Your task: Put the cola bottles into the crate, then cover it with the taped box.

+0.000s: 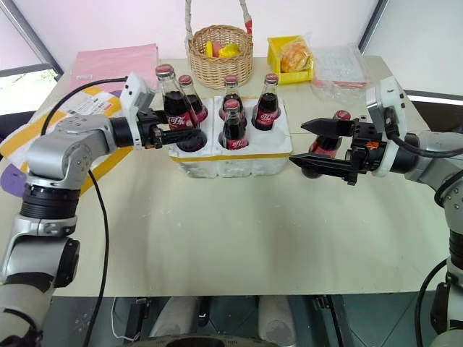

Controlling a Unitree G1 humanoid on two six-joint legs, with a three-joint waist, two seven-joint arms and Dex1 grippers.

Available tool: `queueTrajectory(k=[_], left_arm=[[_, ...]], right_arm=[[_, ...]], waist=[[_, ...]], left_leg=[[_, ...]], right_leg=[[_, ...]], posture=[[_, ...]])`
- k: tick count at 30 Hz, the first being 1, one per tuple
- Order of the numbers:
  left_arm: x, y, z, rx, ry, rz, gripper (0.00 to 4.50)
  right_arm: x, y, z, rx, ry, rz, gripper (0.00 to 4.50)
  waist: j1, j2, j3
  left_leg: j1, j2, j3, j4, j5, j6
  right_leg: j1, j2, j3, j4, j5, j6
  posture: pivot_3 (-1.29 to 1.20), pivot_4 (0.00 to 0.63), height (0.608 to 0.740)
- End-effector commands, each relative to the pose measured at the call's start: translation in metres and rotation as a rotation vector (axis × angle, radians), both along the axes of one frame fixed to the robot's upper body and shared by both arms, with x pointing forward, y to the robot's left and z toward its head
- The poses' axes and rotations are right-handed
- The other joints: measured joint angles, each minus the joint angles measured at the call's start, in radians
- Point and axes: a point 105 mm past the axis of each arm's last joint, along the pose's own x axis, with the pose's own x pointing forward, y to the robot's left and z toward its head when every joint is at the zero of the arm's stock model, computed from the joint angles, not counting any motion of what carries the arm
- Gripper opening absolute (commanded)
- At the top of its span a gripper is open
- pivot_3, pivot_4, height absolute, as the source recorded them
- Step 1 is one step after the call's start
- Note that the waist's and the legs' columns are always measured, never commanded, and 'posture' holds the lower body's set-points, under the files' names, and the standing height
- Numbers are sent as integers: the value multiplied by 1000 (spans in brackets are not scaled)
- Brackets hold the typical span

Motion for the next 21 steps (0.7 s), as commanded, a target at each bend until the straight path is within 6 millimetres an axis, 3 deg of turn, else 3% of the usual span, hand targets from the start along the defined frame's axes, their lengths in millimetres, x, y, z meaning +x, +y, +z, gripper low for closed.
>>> queueTrajectory(k=[1,6,8,10,15,21], left_arm=[[7,-5,5,5,-64,11,2790],[14,-6,-12,4,-34,55,2790],[13,-5,-18,11,-28,60,3806],[11,-5,-23,13,-20,61,4434],[4,-2,-28,2,-3,62,4477],[-12,14,-5,-53,-44,46,4477]], right_arm=[[-2,4,12,6,-47,18,4500],[-3,4,12,5,-47,13,4500],[-3,4,11,5,-46,11,4500],[-4,4,10,5,-44,10,4500],[-1,5,9,10,-41,8,4500],[1,5,8,8,-41,-1,4500]], waist=[[0,0,0],[2,0,0],[3,0,0],[2,0,0],[1,0,0],[-4,0,0]], left_leg=[[0,0,0,0,0,0],[0,0,0,0,0,0],[0,0,0,0,0,0],[0,0,0,1,0,0],[2,0,-1,0,0,0],[2,0,0,0,0,0]], right_leg=[[0,0,0,0,0,0],[0,0,0,0,0,0],[0,0,0,0,0,0],[1,0,0,0,0,0],[2,0,0,0,0,0],[2,0,0,0,0,0]], posture=[[0,150,738],[0,150,738],[0,150,738],[0,150,738],[0,150,738],[0,150,738]])
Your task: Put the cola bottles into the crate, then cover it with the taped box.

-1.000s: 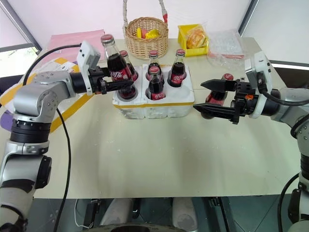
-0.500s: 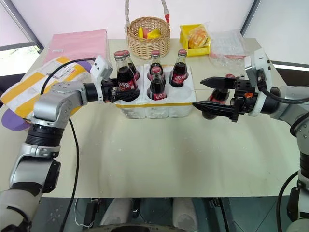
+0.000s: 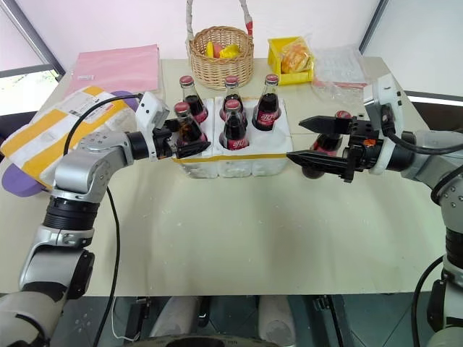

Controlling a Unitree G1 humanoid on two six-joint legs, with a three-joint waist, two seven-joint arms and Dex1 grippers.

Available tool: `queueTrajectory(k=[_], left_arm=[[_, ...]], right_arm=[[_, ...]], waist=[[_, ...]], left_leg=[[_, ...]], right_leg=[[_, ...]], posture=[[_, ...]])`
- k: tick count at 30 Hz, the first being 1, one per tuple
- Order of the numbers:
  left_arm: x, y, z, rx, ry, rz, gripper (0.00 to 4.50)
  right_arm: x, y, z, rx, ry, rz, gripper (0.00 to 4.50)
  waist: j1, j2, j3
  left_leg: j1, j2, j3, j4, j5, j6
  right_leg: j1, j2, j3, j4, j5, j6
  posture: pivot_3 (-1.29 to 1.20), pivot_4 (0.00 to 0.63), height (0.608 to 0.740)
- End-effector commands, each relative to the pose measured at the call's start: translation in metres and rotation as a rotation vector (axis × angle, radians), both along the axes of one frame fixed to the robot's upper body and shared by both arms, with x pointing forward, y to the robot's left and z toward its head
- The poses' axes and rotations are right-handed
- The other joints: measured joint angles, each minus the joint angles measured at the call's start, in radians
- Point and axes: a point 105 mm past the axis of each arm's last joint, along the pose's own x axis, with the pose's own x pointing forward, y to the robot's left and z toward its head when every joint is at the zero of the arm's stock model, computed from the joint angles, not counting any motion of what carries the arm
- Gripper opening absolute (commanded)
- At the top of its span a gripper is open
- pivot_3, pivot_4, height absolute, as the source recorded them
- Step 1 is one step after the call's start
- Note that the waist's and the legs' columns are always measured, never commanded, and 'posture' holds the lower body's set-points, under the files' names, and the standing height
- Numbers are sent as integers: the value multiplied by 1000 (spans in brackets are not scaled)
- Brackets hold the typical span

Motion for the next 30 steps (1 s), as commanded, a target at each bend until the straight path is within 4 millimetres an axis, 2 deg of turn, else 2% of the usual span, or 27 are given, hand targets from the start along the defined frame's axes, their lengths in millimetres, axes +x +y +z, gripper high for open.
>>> queueTrajectory(k=[1,6,9,11,12,17,22,26,30], left_arm=[[-16,13,25,-52,-50,-36,4477],[-57,33,77,-135,-124,-147,4477],[-91,40,92,-129,-93,-269,4477],[-114,42,94,-100,-57,-358,4477],[-119,42,93,-89,-43,-375,4477],[-116,40,81,-37,-18,-352,4477],[-107,35,80,-38,-32,-344,4477],[-104,30,77,-35,-36,-353,4477],[-103,26,76,-39,-41,-358,4477]], right_arm=[[-1,0,9,-3,-45,1,4500],[-3,-7,5,-9,-32,-17,4500],[-8,-10,0,-16,-22,-22,4500],[-11,-13,-4,-15,-9,-36,4500],[-11,-14,-6,-15,-2,-46,4500],[-15,-31,-31,-11,61,-177,4500],[-21,-56,-54,-27,116,-321,4500],[-10,-75,-65,18,93,-469,4500],[5,-82,-70,79,66,-561,4500]], waist=[[-3,0,0],[-1,0,0],[-1,0,0],[-1,0,0],[-1,0,0],[5,0,0],[4,0,0],[-3,0,0],[-3,0,0]], left_leg=[[0,0,0,0,0,0],[-1,1,0,0,0,0],[-1,0,0,0,0,0],[-1,0,0,0,0,0],[-1,0,0,0,0,0],[1,0,0,0,0,0],[1,0,0,1,0,0],[2,0,1,0,0,0],[3,1,1,0,0,0]], right_leg=[[0,0,0,0,0,0],[-1,0,0,0,0,0],[-1,0,0,0,0,0],[-1,0,0,0,0,0],[-1,0,0,0,0,0],[2,0,0,-1,-1,-1],[3,0,0,-2,-2,-4],[4,0,0,-2,-2,-4],[4,1,0,-1,-2,-4]], posture=[[0,150,738],[0,150,738],[0,150,738],[0,150,738],[0,150,738],[0,150,738],[0,150,738],[0,150,738],[0,150,738]])
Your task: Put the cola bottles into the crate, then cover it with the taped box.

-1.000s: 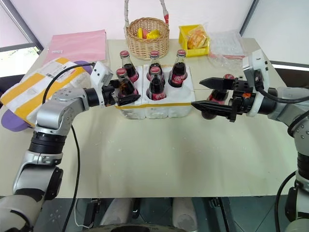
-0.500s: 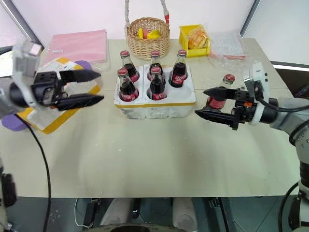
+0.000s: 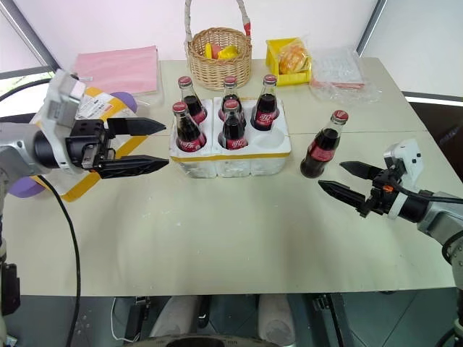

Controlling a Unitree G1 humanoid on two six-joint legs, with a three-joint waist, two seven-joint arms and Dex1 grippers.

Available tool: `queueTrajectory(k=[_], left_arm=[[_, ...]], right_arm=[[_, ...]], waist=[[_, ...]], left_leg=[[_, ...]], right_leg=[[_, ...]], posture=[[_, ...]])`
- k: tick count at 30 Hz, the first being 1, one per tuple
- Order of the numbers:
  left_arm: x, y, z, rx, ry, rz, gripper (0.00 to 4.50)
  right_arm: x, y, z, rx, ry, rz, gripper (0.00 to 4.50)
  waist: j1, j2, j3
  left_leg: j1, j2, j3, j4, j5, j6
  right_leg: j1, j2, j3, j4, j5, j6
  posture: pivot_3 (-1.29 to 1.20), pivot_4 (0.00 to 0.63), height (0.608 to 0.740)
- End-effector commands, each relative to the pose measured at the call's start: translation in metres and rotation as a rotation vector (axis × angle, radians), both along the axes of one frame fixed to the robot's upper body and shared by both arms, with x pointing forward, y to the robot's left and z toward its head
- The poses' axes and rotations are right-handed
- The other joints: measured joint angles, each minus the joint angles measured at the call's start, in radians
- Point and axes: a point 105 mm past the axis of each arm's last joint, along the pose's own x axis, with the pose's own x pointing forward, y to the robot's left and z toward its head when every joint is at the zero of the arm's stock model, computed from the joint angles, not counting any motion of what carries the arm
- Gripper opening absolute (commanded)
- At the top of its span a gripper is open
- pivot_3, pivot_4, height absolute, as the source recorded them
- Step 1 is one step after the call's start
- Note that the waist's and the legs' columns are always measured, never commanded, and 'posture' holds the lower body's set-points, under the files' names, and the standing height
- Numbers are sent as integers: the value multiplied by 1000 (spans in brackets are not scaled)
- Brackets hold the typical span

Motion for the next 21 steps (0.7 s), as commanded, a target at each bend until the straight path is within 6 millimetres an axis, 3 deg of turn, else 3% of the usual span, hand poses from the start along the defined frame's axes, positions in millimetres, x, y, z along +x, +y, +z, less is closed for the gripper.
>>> queueTrajectory(k=[1,6,12,21], left_arm=[[-1,-3,6,-6,-49,-7,4477],[1,-5,5,-10,-59,5,4477],[1,-5,8,-10,-75,13,4477],[1,-7,8,-13,-82,17,4477]], right_arm=[[14,-7,9,20,-88,-84,4500],[36,-15,2,91,-118,-199,4500],[45,-12,-8,111,-112,-193,4500],[65,5,-13,137,-113,-148,4500]], waist=[[1,0,0],[3,0,0],[4,0,0],[0,0,0]], left_leg=[[0,0,0,0,0,0],[0,0,0,0,0,0],[0,0,0,-1,0,0],[0,0,0,-1,0,0]], right_leg=[[0,0,0,0,0,0],[0,0,0,0,0,1],[0,0,0,0,2,3],[0,0,0,0,2,3]], posture=[[0,150,738],[0,150,738],[0,150,738],[0,150,738]])
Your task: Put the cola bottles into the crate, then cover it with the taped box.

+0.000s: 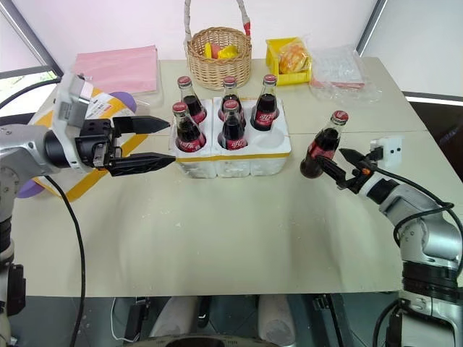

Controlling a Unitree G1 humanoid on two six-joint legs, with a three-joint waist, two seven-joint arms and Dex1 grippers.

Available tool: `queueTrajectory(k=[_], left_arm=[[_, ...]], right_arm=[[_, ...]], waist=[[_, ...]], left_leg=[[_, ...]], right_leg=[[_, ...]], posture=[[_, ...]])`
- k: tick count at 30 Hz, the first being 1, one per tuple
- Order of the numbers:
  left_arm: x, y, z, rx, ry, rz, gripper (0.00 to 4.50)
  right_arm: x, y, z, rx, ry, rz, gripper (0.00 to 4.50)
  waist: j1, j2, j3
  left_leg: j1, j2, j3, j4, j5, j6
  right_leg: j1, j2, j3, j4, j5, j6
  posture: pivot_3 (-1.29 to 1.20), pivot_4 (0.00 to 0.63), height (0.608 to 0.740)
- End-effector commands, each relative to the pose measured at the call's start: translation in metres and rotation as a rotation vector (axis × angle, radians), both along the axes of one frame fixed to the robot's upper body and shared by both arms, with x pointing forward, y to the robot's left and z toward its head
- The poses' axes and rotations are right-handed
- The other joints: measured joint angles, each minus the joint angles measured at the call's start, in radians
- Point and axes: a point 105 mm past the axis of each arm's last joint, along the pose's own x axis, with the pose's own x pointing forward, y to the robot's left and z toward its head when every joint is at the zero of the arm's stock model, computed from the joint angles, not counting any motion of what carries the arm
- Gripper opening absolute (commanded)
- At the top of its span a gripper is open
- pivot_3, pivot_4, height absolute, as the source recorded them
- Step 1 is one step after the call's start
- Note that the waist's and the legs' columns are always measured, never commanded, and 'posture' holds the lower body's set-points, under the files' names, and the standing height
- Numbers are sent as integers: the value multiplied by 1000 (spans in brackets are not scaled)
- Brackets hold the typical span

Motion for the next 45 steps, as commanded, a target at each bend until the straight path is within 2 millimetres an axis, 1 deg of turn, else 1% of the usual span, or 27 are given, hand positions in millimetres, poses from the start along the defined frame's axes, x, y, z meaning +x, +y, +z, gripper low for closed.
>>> queueTrajectory(k=[1,5,10,12,13,14,15,17,20,22,24,26,28,29,31,32,34,36,38,42,45], left_arm=[[-5,-3,10,0,-57,-11,4477],[-4,-3,7,6,-55,-8,4477],[-5,-4,7,2,-53,-9,4477],[-5,-5,6,2,-53,-9,4500],[-4,-5,5,2,-52,-8,4500],[-4,-4,5,3,-52,-7,4500],[-4,-4,4,3,-51,-5,4500],[-4,-3,3,3,-49,-3,4500],[-5,-3,1,2,-44,1,4500],[-5,-2,0,-1,-40,2,4500],[-6,-2,-1,-5,-33,1,4500],[-7,-2,-1,-8,-28,1,4500],[-8,-2,-2,-10,-26,2,4500],[-9,-2,-3,-12,-25,6,4500],[-9,-2,-4,-16,-25,14,4500],[-10,-2,-4,-17,-24,16,4500],[-11,-2,-5,-19,-24,20,4500],[-11,-2,-5,-22,-25,28,4500],[-11,-1,-4,-27,-30,37,4500],[-13,-1,-2,-35,-34,44,4500],[-13,0,-1,-37,-35,48,4500]], right_arm=[[8,7,12,3,-58,19,4500],[18,13,11,8,-60,28,4500],[25,17,8,17,-56,33,4500],[28,18,9,38,-58,32,3929],[29,19,11,47,-65,37,3561],[29,20,13,48,-70,41,3084],[28,21,14,42,-75,44,2867],[27,21,18,27,-83,49,2869],[25,18,30,21,-108,53,2869],[24,16,42,-14,-142,62,2869],[25,16,59,-44,-180,80,2869],[26,20,82,-63,-227,120,2869],[23,31,106,-77,-278,197,2869],[21,41,121,-71,-309,256,2869],[18,59,143,-58,-356,350,2869],[16,67,151,-48,-370,388,2869],[14,78,158,-30,-374,447,2869],[14,94,158,-33,-374,506,2869],[17,106,153,-45,-363,539,2869],[27,121,138,-48,-327,555,2869],[32,128,128,-58,-317,559,2869]], waist=[[1,0,0],[1,0,0],[1,0,0],[1,0,0],[0,0,0],[-1,0,0],[-2,0,0],[-2,0,0],[-2,0,0],[0,0,0],[0,2,1],[-1,4,2],[-4,5,3],[-7,5,3],[-18,5,3],[-23,5,3],[-24,4,3],[-23,4,3],[-23,4,3],[-21,4,3],[-20,4,3]], left_leg=[[0,0,0,0,0,0],[0,0,0,0,0,0],[0,0,0,0,0,0],[0,0,0,0,0,0],[0,0,0,0,0,0],[0,0,0,0,0,0],[0,0,0,0,0,0],[0,0,0,-1,0,0],[0,0,0,-1,0,0],[0,0,0,-1,0,0],[-1,0,0,0,0,0],[-1,-1,0,0,0,0],[-2,0,1,0,0,0],[-2,0,2,-1,0,0],[-2,0,2,-2,0,0],[-2,1,1,-2,0,0],[-2,1,1,-3,0,0],[-2,1,1,-2,0,0],[-3,0,1,-1,0,0],[-3,0,1,-1,0,0],[-3,0,1,-1,0,0]], right_leg=[[0,0,0,0,0,0],[0,0,0,0,0,0],[0,0,0,0,0,0],[0,0,0,0,0,0],[0,0,0,0,0,0],[0,0,0,0,0,0],[0,0,0,0,0,0],[-1,0,0,0,0,0],[-1,0,0,0,0,0],[-1,0,0,0,0,0],[-2,0,0,0,0,0],[-2,0,1,0,0,0],[-4,0,2,1,0,0],[-4,0,2,1,0,0],[-5,0,2,1,0,0],[-6,1,2,2,0,0],[-6,1,2,1,0,0],[-5,1,2,1,0,0],[-5,1,2,1,0,0],[-6,1,2,2,0,0],[-6,1,2,1,0,0]], posture=[[0,150,738],[0,150,738],[0,150,738],[0,150,738],[0,150,738],[0,150,738],[0,150,738],[0,150,738],[0,150,738],[0,150,738],[0,150,738],[0,150,738],[0,150,738],[0,150,738],[0,150,738],[0,150,738],[0,150,738],[0,150,738],[0,150,738],[0,150,738],[0,150,738]])
